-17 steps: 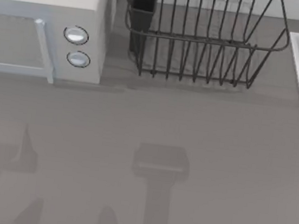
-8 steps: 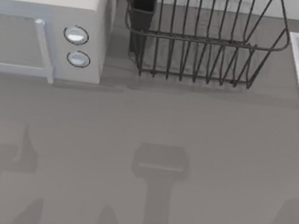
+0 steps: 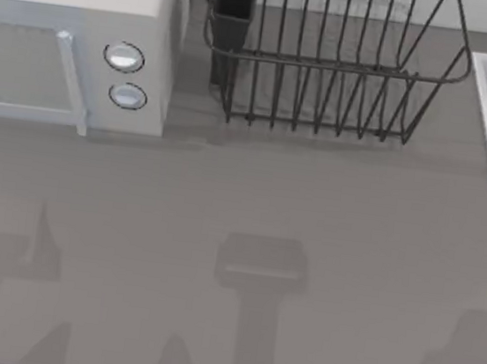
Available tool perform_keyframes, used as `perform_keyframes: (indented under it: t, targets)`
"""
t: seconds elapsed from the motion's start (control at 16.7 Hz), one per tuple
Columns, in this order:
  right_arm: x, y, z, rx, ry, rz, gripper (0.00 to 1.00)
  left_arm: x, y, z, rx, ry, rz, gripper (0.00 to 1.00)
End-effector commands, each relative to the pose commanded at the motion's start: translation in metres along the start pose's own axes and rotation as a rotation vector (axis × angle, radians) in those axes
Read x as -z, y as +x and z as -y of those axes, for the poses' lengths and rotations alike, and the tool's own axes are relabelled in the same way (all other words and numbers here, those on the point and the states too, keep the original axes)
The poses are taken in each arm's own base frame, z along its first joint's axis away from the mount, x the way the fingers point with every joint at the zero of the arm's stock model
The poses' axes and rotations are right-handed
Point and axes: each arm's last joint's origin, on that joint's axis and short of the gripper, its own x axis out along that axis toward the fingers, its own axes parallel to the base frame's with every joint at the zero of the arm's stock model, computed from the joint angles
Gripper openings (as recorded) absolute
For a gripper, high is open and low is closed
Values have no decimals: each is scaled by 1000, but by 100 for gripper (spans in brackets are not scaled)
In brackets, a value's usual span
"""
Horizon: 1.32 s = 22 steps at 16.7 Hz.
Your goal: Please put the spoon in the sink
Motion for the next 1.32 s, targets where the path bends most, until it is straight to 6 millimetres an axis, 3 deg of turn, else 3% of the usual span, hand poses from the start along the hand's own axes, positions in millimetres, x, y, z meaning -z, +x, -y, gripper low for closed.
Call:
perform_keyframes:
  t: [0.3, 0.72, 1.02, 1.32]
  targets:
    - [-33, -10, 57, -61, -20, -20, 0, 0, 0, 0, 0, 0, 0, 100]
    - [-119, -20, 151, -33, -30, -20, 0, 0, 0, 0, 0, 0, 0, 100]
    - [-177, -6, 172, 10, -16, -4, 0, 0, 0, 0, 0, 0, 0, 100]
    - [-209, 11, 170, 29, 2, 2, 0, 0, 0, 0, 0, 0, 0, 100]
